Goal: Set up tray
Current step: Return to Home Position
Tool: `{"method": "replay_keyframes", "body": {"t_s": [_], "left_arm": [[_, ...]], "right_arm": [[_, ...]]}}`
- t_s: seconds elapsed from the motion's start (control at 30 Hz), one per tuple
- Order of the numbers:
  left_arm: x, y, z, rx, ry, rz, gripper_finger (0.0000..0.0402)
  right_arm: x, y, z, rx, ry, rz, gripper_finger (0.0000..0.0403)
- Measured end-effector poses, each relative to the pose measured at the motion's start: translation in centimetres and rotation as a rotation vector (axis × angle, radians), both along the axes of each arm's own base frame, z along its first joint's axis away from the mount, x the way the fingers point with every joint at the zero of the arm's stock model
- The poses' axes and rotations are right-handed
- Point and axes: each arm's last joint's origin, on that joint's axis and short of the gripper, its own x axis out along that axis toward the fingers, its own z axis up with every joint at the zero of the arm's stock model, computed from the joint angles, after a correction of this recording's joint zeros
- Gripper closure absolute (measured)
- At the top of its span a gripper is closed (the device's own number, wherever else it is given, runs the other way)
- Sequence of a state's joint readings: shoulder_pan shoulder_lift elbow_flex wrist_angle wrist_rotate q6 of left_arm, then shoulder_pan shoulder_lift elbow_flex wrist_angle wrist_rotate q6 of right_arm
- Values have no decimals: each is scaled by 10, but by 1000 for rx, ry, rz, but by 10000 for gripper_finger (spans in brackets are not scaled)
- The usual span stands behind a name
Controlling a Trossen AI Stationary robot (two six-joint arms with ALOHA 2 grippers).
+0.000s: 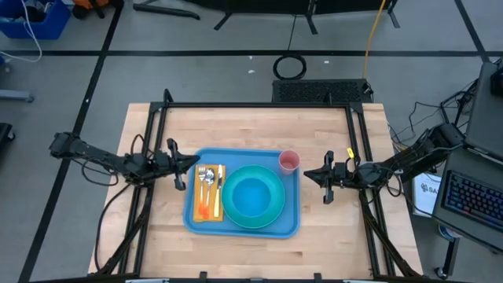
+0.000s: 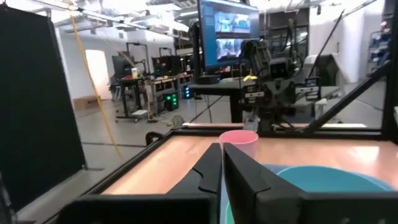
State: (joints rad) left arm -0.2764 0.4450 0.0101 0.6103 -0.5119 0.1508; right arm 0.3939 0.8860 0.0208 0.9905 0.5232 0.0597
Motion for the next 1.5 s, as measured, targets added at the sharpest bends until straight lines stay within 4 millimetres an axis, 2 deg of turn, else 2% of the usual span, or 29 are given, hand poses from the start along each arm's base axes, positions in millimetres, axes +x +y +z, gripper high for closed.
{"method": "replay_keyframes", "body": {"t_s": [0.23,0.57,0.77,0.93,1.1,1.3,1.5], "left_arm": [[0,1,-5,-11,46,28,358],[1,1,-7,-6,69,28,356],[1,1,-7,-7,68,28,355],[1,1,-7,-7,68,28,355],[1,1,-7,-7,67,28,355],[1,1,-7,-7,67,28,355],[1,1,-7,-7,67,27,355]], "right_arm": [[0,0,0,0,1,0,403],[0,0,0,2,0,1,403],[-2,7,8,110,-88,276,403],[-3,9,7,94,-79,354,403],[-3,8,9,4,-94,332,403],[0,2,-4,-245,51,133,403],[1,-2,-4,-254,58,74,403]]}}
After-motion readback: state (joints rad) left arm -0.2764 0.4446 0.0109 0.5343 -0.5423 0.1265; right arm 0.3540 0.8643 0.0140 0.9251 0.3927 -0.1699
